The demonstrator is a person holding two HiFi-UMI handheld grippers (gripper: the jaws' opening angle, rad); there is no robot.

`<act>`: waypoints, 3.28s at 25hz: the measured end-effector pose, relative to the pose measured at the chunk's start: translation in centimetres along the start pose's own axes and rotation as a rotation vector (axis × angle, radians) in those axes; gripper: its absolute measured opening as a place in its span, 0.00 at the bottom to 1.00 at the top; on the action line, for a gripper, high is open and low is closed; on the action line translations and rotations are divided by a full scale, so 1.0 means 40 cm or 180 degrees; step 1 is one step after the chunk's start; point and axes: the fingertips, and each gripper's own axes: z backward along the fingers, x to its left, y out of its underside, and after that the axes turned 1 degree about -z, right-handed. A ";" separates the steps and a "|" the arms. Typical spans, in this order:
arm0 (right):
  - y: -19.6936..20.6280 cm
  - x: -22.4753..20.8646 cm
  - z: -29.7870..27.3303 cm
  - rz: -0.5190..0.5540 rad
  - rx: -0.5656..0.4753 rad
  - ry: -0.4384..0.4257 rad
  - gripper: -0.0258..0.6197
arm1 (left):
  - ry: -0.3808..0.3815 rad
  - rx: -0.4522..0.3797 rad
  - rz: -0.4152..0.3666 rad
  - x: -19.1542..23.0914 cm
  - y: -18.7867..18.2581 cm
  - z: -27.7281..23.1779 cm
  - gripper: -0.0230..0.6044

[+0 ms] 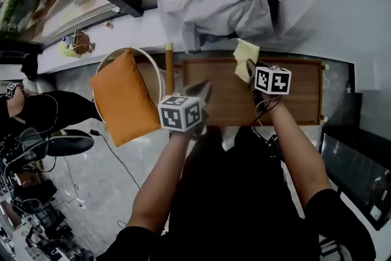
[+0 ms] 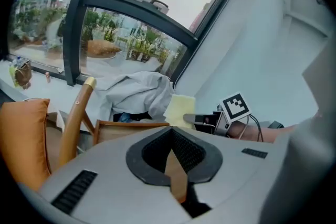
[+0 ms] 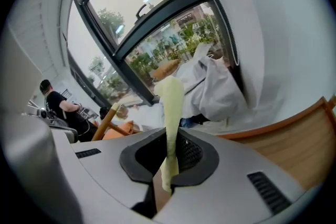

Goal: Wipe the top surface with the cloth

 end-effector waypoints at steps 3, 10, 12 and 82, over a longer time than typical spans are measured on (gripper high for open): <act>0.033 0.116 -0.069 0.0050 0.0122 -0.0158 0.09 | -0.0078 -0.0054 0.0057 0.067 -0.005 0.053 0.05; 0.116 0.338 -0.211 0.0246 0.0410 -0.0424 0.09 | -0.0129 -0.0123 0.0163 0.192 -0.009 0.138 0.05; 0.144 0.384 -0.250 0.0235 0.0495 -0.0486 0.09 | -0.0127 -0.0108 0.0174 0.219 -0.009 0.157 0.05; 0.266 -0.032 -0.158 0.0282 0.1107 0.0187 0.09 | -0.0190 0.0245 0.0303 0.023 0.101 -0.041 0.05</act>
